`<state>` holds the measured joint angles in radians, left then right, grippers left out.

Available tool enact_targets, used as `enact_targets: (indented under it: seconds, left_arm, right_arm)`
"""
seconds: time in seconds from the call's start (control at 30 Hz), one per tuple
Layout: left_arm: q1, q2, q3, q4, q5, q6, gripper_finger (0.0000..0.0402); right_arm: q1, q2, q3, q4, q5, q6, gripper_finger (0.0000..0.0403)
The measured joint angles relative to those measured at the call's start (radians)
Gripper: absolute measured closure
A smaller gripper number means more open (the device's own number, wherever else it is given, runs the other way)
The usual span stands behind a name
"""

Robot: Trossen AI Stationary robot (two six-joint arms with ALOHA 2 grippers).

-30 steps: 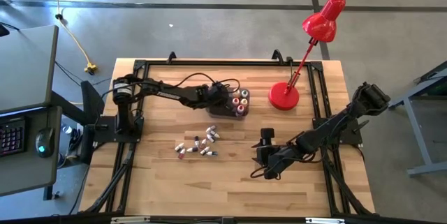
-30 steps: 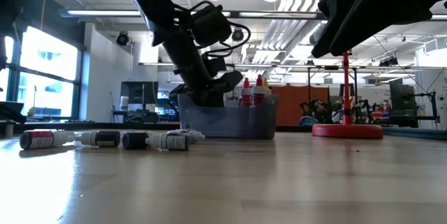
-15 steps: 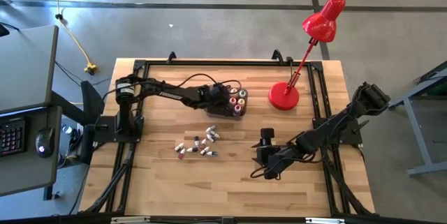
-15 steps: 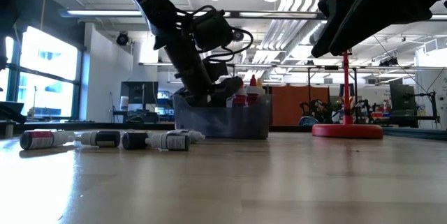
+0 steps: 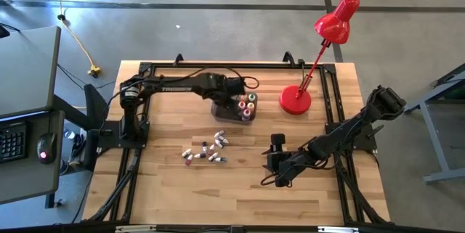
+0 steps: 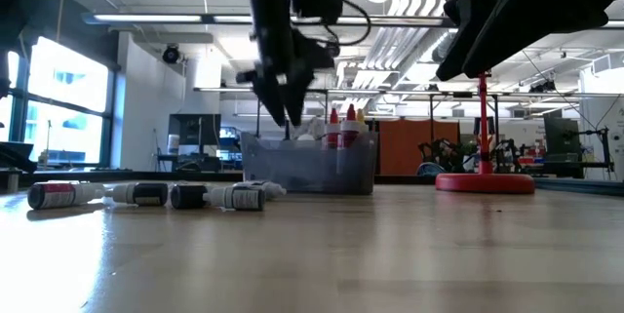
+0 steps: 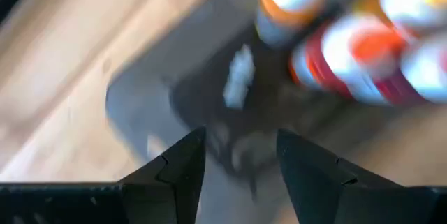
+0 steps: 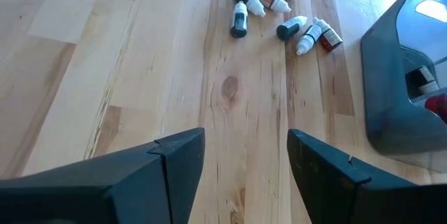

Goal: Pick & Place food coloring
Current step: Put the small red food coloring bottle into the black bin

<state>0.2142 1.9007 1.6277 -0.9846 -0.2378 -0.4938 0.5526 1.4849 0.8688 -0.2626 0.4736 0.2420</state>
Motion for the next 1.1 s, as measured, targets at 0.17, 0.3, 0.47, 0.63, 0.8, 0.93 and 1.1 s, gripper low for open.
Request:
enact_targets:
  seconds: [0.17,0.3,0.47,0.63,0.8,0.93,1.1]
  left_arm:
    - [-0.045,-0.001,0.182,-0.336,0.184,0.002,0.0230]
    - [-0.155,-0.003,0.252,-0.556,0.210,-0.027,0.0230]
    - [-0.337,-0.014,0.176,-0.584,0.115,-0.083,0.0230]
    - [-0.500,-0.030,-0.011,-0.577,0.125,-0.221,0.0230]
    - [-0.598,-0.038,-0.214,-0.523,0.170,-0.438,0.0230]
    - [-0.642,-0.040,-0.323,-0.393,0.212,-0.462,0.0230]
    - [-0.627,-0.072,-0.377,-0.343,0.190,-0.426,0.0230]
  right_arm:
    - [0.000,0.000,0.000,0.000,-0.004,-0.007,0.0204]
    - [0.000,0.000,0.000,0.000,-0.012,-0.008,0.0204]
    - [0.000,0.000,0.000,0.000,-0.012,-0.008,0.0204]
    - [0.000,0.000,0.000,0.001,-0.012,0.001,0.0204]
    - [0.000,0.000,0.000,0.025,-0.013,0.001,0.0204]
    - [-0.003,0.000,0.000,0.061,-0.013,0.000,0.0204]
    - [-0.002,0.000,0.000,0.063,-0.015,-0.006,0.0204]
